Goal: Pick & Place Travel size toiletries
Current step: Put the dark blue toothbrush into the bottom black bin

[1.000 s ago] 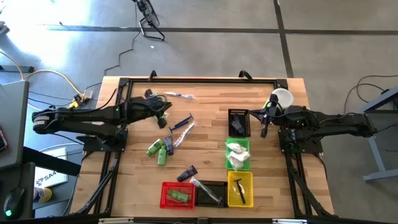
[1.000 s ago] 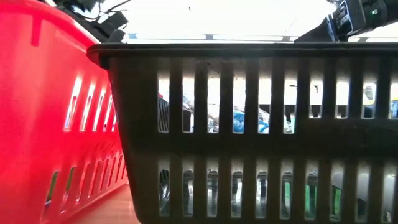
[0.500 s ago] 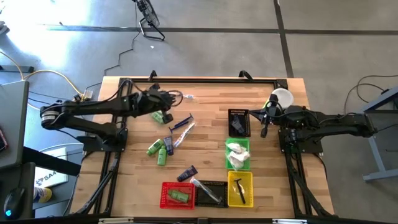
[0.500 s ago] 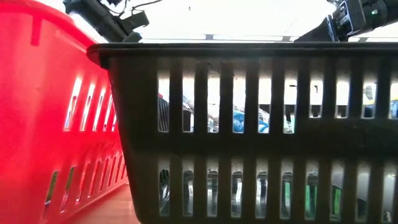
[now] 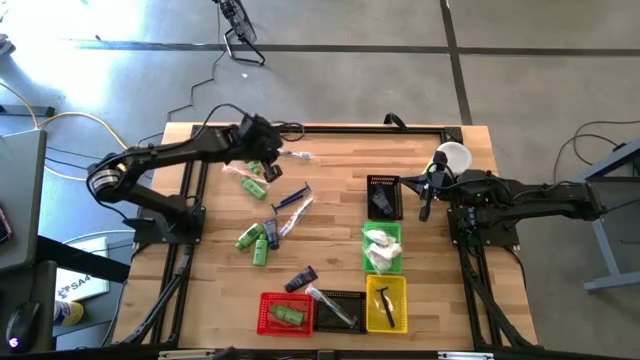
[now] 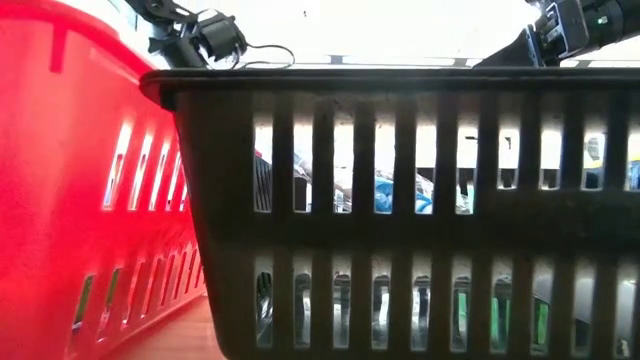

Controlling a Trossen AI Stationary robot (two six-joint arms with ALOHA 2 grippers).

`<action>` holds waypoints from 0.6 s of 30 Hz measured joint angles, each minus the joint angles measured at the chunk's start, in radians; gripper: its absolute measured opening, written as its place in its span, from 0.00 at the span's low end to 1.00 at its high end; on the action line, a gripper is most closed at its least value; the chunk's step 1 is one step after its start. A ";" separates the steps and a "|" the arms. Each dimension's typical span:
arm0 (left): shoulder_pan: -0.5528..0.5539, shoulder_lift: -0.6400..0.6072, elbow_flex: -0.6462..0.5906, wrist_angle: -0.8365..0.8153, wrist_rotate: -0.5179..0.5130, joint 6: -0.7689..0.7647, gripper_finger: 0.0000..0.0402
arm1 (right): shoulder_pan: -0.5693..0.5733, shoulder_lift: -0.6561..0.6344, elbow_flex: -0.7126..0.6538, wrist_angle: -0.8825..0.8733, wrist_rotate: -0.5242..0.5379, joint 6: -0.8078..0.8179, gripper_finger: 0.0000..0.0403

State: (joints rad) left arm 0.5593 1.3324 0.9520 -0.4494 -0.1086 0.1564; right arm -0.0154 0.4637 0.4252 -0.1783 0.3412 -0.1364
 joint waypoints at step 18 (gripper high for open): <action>0.168 0.094 0.195 0.008 0.116 -0.008 0.07 | 0.000 0.000 0.000 -0.007 0.000 -0.048 0.00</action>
State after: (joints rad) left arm 0.7274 1.4264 1.1472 -0.4412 0.0070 0.1483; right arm -0.0154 0.4637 0.4252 -0.1852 0.3408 -0.1844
